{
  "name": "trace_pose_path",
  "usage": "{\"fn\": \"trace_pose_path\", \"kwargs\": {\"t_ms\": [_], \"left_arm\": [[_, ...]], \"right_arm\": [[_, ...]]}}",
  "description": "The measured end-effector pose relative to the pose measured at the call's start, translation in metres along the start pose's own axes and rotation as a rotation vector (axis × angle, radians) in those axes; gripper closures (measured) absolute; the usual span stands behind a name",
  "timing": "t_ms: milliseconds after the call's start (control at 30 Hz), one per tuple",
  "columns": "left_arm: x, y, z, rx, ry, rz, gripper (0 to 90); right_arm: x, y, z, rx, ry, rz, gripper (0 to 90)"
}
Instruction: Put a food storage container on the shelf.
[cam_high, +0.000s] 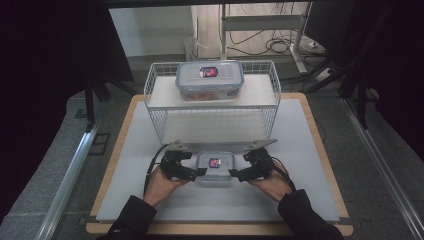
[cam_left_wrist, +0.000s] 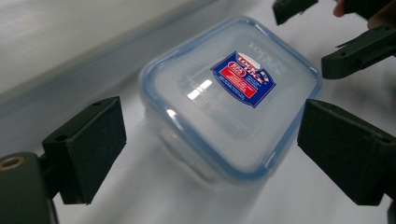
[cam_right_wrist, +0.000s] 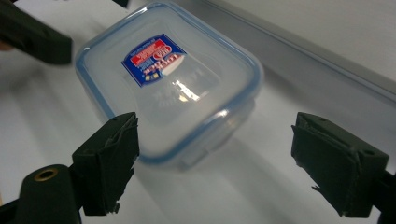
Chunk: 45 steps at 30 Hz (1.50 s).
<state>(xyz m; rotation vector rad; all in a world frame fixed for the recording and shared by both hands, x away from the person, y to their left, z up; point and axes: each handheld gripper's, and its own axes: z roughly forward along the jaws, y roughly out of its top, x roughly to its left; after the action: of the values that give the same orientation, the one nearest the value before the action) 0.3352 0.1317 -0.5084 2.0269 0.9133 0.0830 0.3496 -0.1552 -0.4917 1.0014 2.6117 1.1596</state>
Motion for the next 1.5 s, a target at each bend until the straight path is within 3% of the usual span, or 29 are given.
{"fn": "trace_pose_path", "kwargs": {"t_ms": [133,167,300,400,500,633,700,800,867,1033,1300,1500], "left_arm": [[0.003,-0.001,0.013,0.042,-0.036,-0.036,7.2],[0.005,-0.002,0.014,0.041,-0.061,-0.060,7.2],[0.009,-0.004,0.016,0.041,-0.111,-0.093,10.7],[0.007,-0.005,0.015,0.050,-0.113,-0.102,11.2],[0.003,-0.006,0.012,0.063,-0.102,-0.098,14.0],[-0.006,-0.011,0.005,0.080,-0.073,-0.076,19.5],[-0.010,-0.013,0.001,0.075,-0.055,-0.065,23.7],[-0.011,-0.018,-0.005,0.034,-0.062,-0.093,32.2],[-0.009,-0.020,-0.006,0.018,-0.067,-0.099,38.3],[0.001,-0.025,-0.010,-0.016,-0.134,-0.158,46.7],[0.017,-0.030,-0.011,-0.047,-0.243,-0.238,53.3],[0.015,-0.029,-0.012,-0.051,-0.243,-0.217,54.9]], "right_arm": [[-0.002,0.004,0.013,0.015,0.039,0.035,14.6],[-0.003,0.005,0.015,0.019,0.055,0.049,14.6],[-0.006,0.006,0.020,0.030,0.117,0.107,17.8],[-0.008,0.004,0.023,0.035,0.162,0.144,20.5],[-0.008,0.002,0.022,0.052,0.179,0.167,22.3],[-0.002,-0.004,0.015,0.056,0.172,0.153,28.8],[0.002,-0.007,0.012,0.053,0.165,0.136,33.3],[0.007,-0.011,0.005,0.031,0.151,0.113,41.6],[0.006,-0.014,0.002,0.014,0.161,0.128,44.8],[-0.004,-0.021,-0.002,-0.026,0.230,0.195,52.9],[-0.009,-0.023,-0.002,-0.036,0.266,0.215,54.9],[-0.009,-0.023,-0.004,-0.061,0.256,0.215,55.2]]}}
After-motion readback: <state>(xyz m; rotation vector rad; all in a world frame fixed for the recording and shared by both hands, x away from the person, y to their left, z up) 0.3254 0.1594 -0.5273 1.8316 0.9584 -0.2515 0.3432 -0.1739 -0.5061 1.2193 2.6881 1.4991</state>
